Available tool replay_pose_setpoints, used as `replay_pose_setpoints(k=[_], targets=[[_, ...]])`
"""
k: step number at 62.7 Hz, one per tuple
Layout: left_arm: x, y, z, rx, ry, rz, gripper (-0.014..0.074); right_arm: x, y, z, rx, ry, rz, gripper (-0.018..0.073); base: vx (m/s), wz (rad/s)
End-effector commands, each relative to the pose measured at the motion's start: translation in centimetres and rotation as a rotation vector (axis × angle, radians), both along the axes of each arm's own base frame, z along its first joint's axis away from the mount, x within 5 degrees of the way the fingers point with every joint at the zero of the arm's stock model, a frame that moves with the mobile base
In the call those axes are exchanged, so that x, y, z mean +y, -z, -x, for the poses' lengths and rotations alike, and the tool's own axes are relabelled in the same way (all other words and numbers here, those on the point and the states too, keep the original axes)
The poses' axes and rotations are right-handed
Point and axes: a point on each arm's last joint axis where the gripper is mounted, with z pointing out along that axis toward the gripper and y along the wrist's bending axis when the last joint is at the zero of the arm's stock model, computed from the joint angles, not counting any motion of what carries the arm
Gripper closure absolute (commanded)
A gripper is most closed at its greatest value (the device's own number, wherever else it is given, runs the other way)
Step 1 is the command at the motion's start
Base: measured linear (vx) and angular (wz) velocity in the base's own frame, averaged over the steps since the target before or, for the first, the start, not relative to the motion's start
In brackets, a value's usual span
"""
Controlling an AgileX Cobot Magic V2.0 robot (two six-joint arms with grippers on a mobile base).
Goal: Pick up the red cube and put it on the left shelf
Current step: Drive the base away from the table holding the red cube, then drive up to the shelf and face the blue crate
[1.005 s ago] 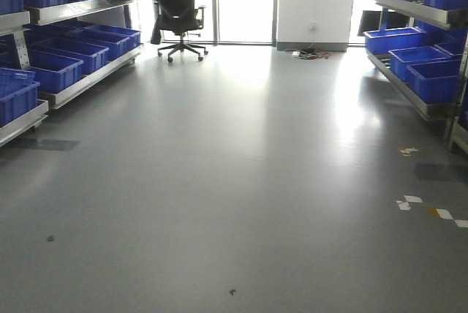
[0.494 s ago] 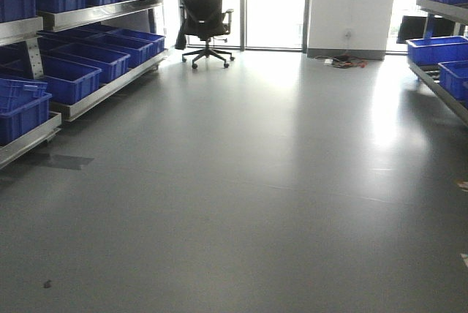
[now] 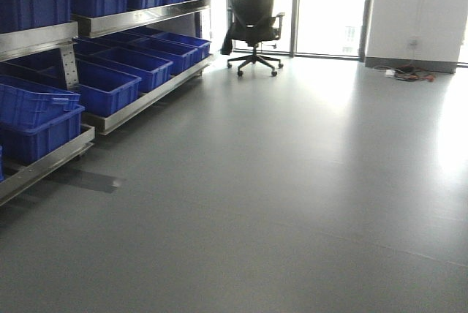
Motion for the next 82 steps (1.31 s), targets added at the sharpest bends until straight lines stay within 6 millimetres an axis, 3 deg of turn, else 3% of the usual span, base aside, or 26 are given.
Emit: replay_pose_setpoints(k=[1,58,82], targets=[[0.04,0.01,0.02,-0.068,-0.004,0.013,0.0506,-0.21,-1.6,-0.11,-0.1,0.028,-0.028,0.0502,0.71,0.33],[0.04,0.01,0.02,-0.068,-0.004,0.013,0.0506,-0.21,-1.6,-0.11,-0.1,0.028,-0.028,0.0502,0.7,0.25],[0.04,0.01,0.02,-0.068,-0.004,0.013,0.0506,-0.21,-1.6,-0.11,-0.1,0.028,-0.028,0.0502,0.55,0.6]])
